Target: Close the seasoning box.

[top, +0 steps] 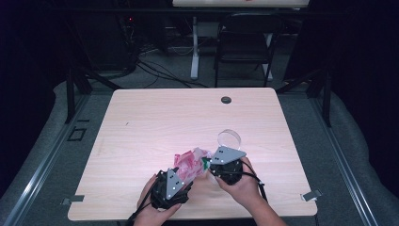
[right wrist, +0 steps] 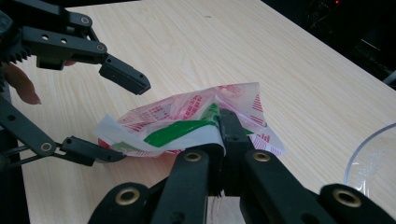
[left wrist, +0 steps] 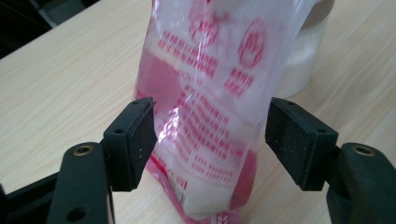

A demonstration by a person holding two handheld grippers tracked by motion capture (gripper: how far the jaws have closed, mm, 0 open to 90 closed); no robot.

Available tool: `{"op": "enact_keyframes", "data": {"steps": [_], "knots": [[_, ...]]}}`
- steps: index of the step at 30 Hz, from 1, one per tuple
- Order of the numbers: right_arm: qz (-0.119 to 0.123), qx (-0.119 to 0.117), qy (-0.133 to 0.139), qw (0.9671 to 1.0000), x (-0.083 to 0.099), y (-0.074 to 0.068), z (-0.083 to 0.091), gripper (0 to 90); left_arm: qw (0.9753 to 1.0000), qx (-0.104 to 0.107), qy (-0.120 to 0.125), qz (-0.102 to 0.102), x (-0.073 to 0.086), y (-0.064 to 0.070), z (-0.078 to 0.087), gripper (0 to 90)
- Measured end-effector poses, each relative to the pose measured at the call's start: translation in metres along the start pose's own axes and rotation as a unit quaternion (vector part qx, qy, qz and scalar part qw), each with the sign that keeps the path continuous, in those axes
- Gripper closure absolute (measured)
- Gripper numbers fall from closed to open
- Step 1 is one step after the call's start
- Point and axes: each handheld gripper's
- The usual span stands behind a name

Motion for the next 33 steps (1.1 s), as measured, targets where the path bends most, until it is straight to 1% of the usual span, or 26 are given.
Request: {"op": "enact_keyframes", "data": {"steps": [3, 5, 7, 8, 11, 14, 15, 17, 19, 20, 21, 24, 27, 31, 33], "knots": [[0.0, -0.003, 0.0, 1.0, 0.0, 0.0, 0.0, 90.0, 1.0, 0.004, 0.007, 0.0, -0.005, 0.003, 0.0, 38.0], [0.0, -0.002, 0.001, 1.0, -0.001, 0.0, 0.0, 90.0, 0.9999, 0.006, 0.012, 0.002, -0.007, 0.005, 0.0, 42.9], [0.0, -0.003, 0.001, 1.0, -0.001, -0.001, -0.001, 90.0, 0.9998, 0.01, 0.019, 0.002, -0.009, 0.006, 0.0, 51.6], [0.0, -0.002, 0.001, 1.0, -0.001, -0.001, 0.0, 90.0, 0.9998, 0.012, 0.018, 0.003, -0.009, 0.008, 0.0, 54.2], [-0.001, -0.001, 0.001, 1.0, -0.001, -0.001, 0.0, 90.0, 0.9997, 0.018, 0.017, -0.002, -0.009, 0.009, 0.0, 66.5], [-0.001, -0.003, 0.002, 1.0, -0.001, -0.001, 0.0, 89.7, 0.9996, 0.02, 0.019, -0.005, -0.009, 0.01, 0.002, 76.0], [-0.002, -0.004, 0.002, 1.0, -0.001, -0.001, 0.0, 89.3, 0.9996, 0.017, 0.02, -0.006, -0.009, 0.01, 0.003, 79.7], [-0.001, -0.006, 0.002, 1.0, -0.001, -0.001, 0.0, 87.3, 0.9996, 0.019, 0.019, 0.002, -0.009, 0.008, 0.004, 86.3], [-0.009, -0.011, 0.009, 0.9999, -0.001, 0.0, 0.001, 83.7, 0.9995, 0.022, 0.019, 0.012, -0.009, 0.004, 0.007, 88.5], [-0.016, -0.018, 0.017, 0.9996, -0.001, 0.001, 0.002, 81.6, 0.9994, 0.024, 0.018, 0.014, -0.009, 0.003, 0.007, 88.8], [-0.018, -0.017, 0.021, 0.9995, -0.001, 0.002, 0.002, 80.1, 0.9994, 0.024, 0.019, 0.018, -0.009, 0.001, 0.009, 89.0], [-0.026, -0.019, 0.035, 0.9989, -0.003, 0.004, 0.007, 74.8, 0.9994, 0.022, 0.02, 0.019, -0.01, -0.005, 0.013, 89.3], [-0.029, -0.017, 0.047, 0.9983, -0.006, 0.006, 0.012, 72.4, 0.9994, 0.016, 0.023, 0.02, -0.012, -0.012, 0.018, 89.4], [-0.03, -0.016, 0.058, 0.9977, -0.009, 0.006, 0.017, 66.1, 0.9991, 0.007, 0.031, 0.029, -0.017, -0.022, 0.024, 89.5], [-0.032, -0.015, 0.062, 0.9975, -0.009, 0.007, 0.018, 64.6, 0.9988, 0.005, 0.033, 0.035, -0.019, -0.029, 0.027, 89.6]]}}
Point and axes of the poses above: each handheld gripper's, and its own axes: z roughly backward along the jaws, x roughly out of its underside, y roughly to its right, and after that the axes turned 10 degrees about z, right-handed
